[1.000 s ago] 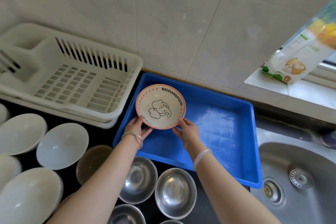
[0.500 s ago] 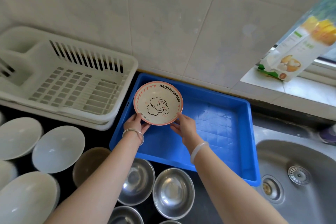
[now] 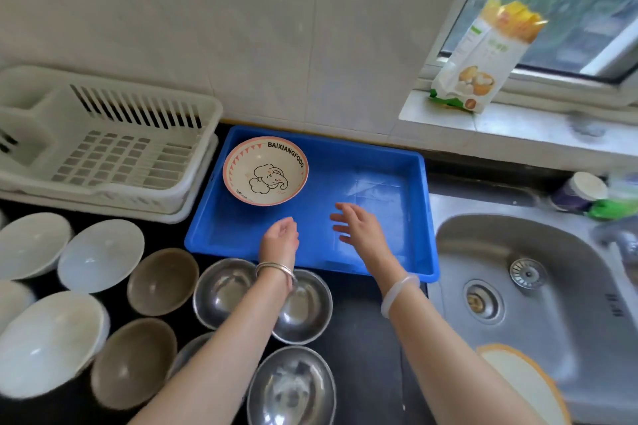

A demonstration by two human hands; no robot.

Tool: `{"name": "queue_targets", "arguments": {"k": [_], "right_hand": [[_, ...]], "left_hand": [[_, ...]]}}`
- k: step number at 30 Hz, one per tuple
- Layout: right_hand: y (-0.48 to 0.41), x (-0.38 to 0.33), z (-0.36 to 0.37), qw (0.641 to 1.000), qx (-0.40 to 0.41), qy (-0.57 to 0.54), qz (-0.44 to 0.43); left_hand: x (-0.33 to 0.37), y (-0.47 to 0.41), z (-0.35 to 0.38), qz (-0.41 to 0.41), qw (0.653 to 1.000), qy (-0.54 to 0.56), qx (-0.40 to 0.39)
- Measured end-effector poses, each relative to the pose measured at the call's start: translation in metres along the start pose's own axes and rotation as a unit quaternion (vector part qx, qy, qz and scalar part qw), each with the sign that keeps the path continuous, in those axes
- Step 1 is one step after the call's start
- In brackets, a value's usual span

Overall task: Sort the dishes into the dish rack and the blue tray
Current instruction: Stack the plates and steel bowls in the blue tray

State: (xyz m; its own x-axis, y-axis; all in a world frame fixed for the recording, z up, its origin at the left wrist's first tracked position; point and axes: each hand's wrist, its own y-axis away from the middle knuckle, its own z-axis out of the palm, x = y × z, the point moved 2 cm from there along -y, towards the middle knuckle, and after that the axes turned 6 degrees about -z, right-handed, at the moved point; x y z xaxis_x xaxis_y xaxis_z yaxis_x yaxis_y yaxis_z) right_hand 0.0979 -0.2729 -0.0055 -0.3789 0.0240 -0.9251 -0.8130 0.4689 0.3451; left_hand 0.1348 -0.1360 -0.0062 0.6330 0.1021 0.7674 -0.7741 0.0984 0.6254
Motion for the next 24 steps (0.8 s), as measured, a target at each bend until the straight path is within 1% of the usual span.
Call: {"name": "queue_targets", "arguments": {"k": [3,5,6,8,10,12,14,15,17,19,22,24], "right_hand": [[0.043,0.013,-0.055,0.997,0.029,0.067,-0.017],[0.075,0.026,-0.094,0.990,0.064,0.120,-0.021],[0.091,0.034,-0.113,0.985,0.088,0.148,-0.024],[0.122,0.050,-0.147,0.970,0.133,0.204,-0.025],[0.150,0.067,-0.178,0.956,0.168,0.240,-0.009],[0.174,0.086,-0.204,0.940,0.196,0.278,0.030],[0.195,0.105,-0.225,0.923,0.201,0.323,0.061],[0.204,0.113,-0.232,0.919,0.200,0.332,0.068],[0.217,0.125,-0.243,0.920,0.208,0.324,0.076],[0.224,0.134,-0.251,0.922,0.224,0.303,0.086],[0.232,0.146,-0.258,0.927,0.239,0.270,0.106],[0.235,0.149,-0.260,0.926,0.246,0.267,0.107]], "left_hand": [[-0.034,0.038,0.032,-0.024,0.994,-0.082,-0.061],[-0.060,0.066,0.052,-0.032,0.980,-0.158,-0.116],[-0.073,0.080,0.060,-0.028,0.968,-0.205,-0.145],[-0.098,0.104,0.075,0.000,0.927,-0.318,-0.197],[-0.122,0.125,0.088,0.027,0.876,-0.412,-0.248],[-0.144,0.141,0.099,0.032,0.835,-0.473,-0.280],[-0.163,0.152,0.105,0.017,0.812,-0.503,-0.296],[-0.171,0.157,0.107,0.004,0.807,-0.507,-0.304],[-0.182,0.162,0.110,-0.025,0.809,-0.499,-0.310],[-0.190,0.163,0.110,-0.047,0.825,-0.475,-0.302],[-0.198,0.166,0.109,-0.126,0.854,-0.410,-0.296],[-0.199,0.167,0.111,-0.157,0.865,-0.372,-0.297]]}}
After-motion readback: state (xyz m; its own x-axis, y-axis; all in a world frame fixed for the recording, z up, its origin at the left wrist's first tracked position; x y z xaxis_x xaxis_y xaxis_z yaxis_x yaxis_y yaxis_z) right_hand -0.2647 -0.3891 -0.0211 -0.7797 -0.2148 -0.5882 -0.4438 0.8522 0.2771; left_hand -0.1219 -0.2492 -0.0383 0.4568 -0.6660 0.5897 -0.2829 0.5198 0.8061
